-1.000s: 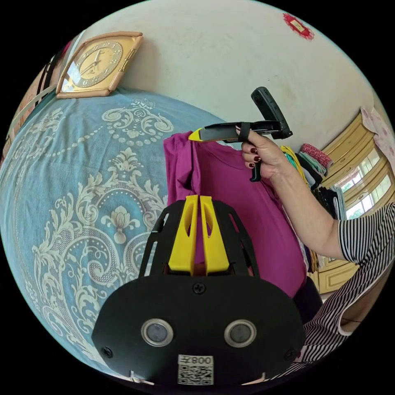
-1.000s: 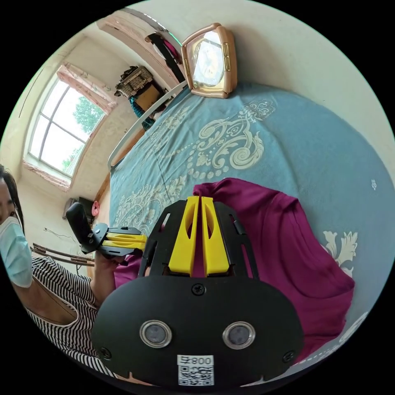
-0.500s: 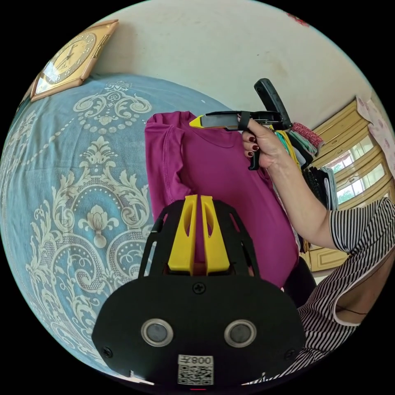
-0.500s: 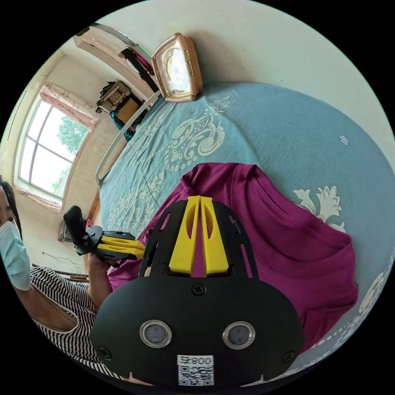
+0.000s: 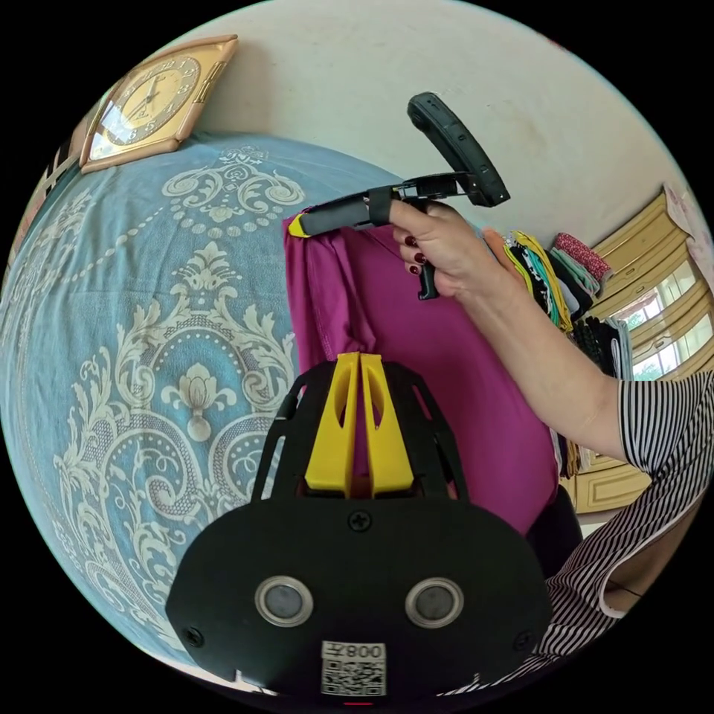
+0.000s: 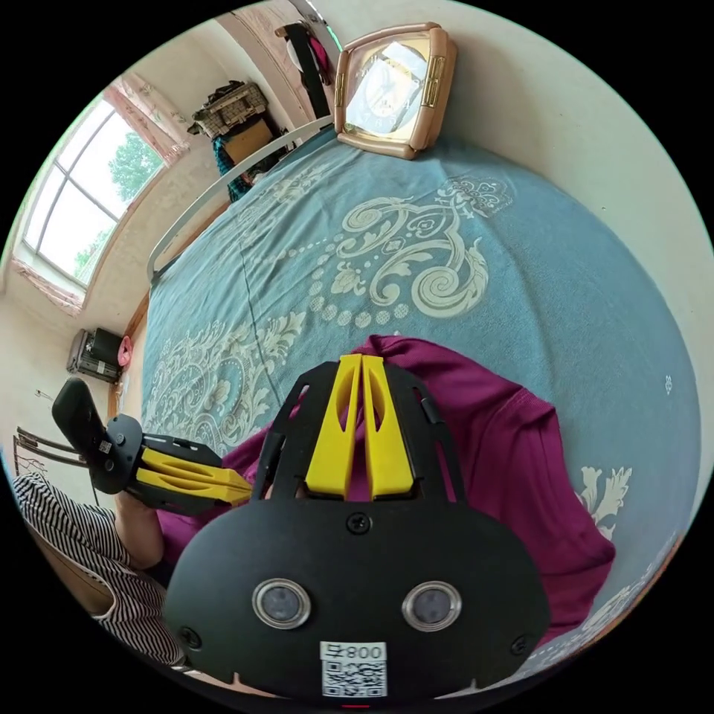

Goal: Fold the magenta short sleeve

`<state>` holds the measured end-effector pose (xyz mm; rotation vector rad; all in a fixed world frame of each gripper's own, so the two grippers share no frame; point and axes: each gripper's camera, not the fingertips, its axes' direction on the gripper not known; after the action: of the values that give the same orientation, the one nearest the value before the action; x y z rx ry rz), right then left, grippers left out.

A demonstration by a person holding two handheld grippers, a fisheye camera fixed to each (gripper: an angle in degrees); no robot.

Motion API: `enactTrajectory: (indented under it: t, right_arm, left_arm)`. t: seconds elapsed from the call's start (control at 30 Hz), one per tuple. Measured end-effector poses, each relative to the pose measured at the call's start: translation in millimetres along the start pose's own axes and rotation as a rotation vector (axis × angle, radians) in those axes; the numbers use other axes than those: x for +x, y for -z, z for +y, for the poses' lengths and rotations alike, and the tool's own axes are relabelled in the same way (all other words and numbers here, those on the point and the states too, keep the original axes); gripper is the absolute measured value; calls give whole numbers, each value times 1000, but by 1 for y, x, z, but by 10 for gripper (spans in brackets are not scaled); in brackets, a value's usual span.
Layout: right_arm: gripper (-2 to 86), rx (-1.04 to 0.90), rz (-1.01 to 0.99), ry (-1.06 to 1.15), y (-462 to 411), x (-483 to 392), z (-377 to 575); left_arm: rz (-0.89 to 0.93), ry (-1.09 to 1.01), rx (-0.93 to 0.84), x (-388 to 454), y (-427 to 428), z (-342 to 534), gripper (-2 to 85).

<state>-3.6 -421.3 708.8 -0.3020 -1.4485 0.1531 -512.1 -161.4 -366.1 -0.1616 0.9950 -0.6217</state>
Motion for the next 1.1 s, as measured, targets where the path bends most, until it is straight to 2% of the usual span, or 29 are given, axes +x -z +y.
enactTrajectory:
  t: [0.17,0.37,0.57,0.67,0.8,0.9,0.97,1.1]
  right_arm:
    - [0,-2,-18,6,-1,1,15]
    - [1,134,-12,41,28,-12,68]
    - [1,-24,77,91,-13,-19,103]
    - [1,0,40,75,-15,-15,117]
    - [2,19,52,93,-12,-18,142]
    - [2,71,7,107,-2,-24,172]
    - [2,86,-28,126,1,-30,193]
    - [2,1,22,142,-20,-38,239]
  left_arm:
    - [19,-3,-3,5,0,4,2]
    - [5,-4,-9,13,1,10,2]
    - [22,-8,22,23,8,20,2]
    - [20,-18,-25,26,4,25,2]
    - [42,-9,57,31,18,36,2]
    - [-1,-16,-21,33,12,43,2]
    - [41,-10,1,34,16,48,2]
    - [-12,-10,-10,39,22,61,2]
